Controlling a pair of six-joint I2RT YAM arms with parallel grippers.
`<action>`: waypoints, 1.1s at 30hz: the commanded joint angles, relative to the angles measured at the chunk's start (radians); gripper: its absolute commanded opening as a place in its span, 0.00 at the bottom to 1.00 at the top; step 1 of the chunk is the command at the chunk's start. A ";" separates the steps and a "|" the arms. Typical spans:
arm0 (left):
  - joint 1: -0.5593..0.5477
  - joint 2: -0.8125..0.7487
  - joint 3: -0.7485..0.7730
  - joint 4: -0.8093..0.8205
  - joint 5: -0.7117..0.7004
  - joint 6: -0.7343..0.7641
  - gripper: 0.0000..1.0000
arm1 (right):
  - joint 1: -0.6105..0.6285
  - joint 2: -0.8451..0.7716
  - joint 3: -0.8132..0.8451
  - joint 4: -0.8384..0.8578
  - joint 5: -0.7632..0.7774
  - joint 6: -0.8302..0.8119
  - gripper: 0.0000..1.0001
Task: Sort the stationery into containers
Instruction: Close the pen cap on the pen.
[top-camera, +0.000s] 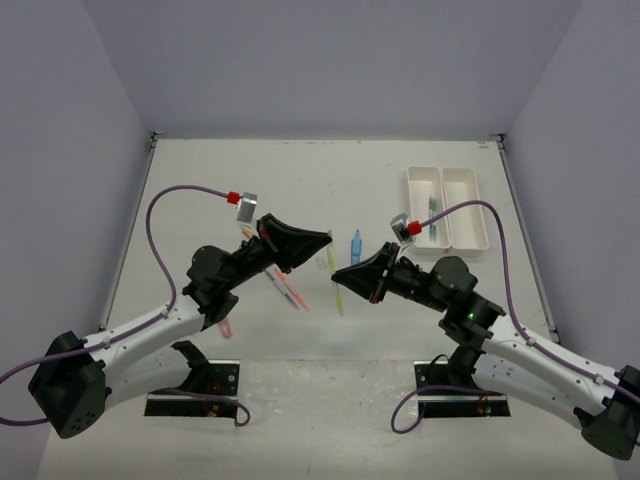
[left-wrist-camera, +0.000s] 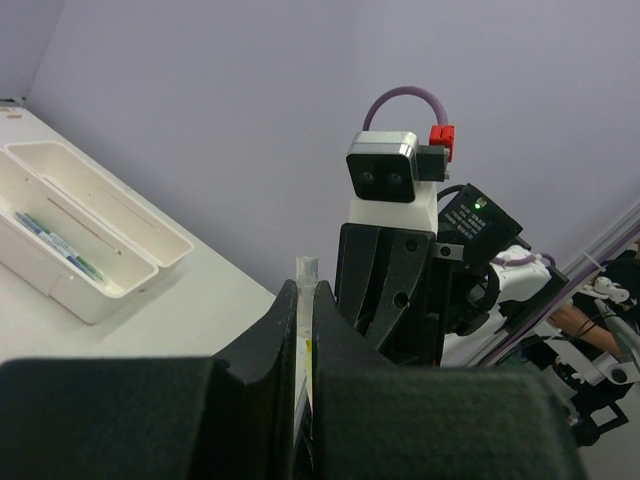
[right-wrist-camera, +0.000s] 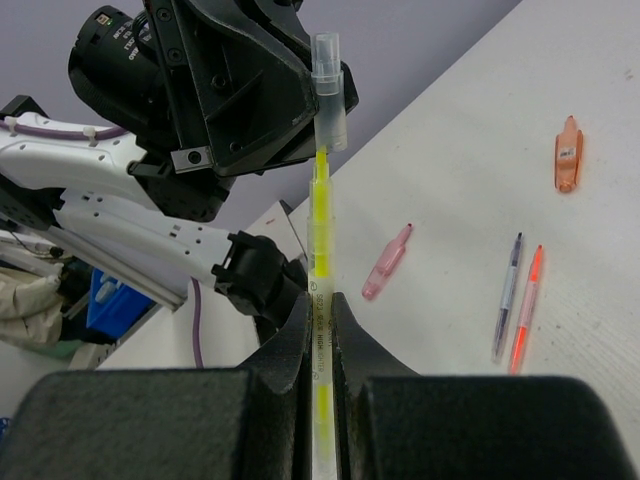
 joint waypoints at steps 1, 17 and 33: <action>-0.005 -0.019 0.053 -0.015 -0.019 0.020 0.00 | 0.008 0.004 0.059 0.009 -0.015 -0.011 0.00; -0.005 -0.027 0.073 -0.038 -0.011 0.034 0.00 | 0.009 -0.015 0.067 -0.030 0.012 -0.036 0.00; -0.006 -0.015 0.043 -0.007 0.013 0.015 0.00 | 0.011 -0.039 0.090 -0.069 0.054 -0.070 0.00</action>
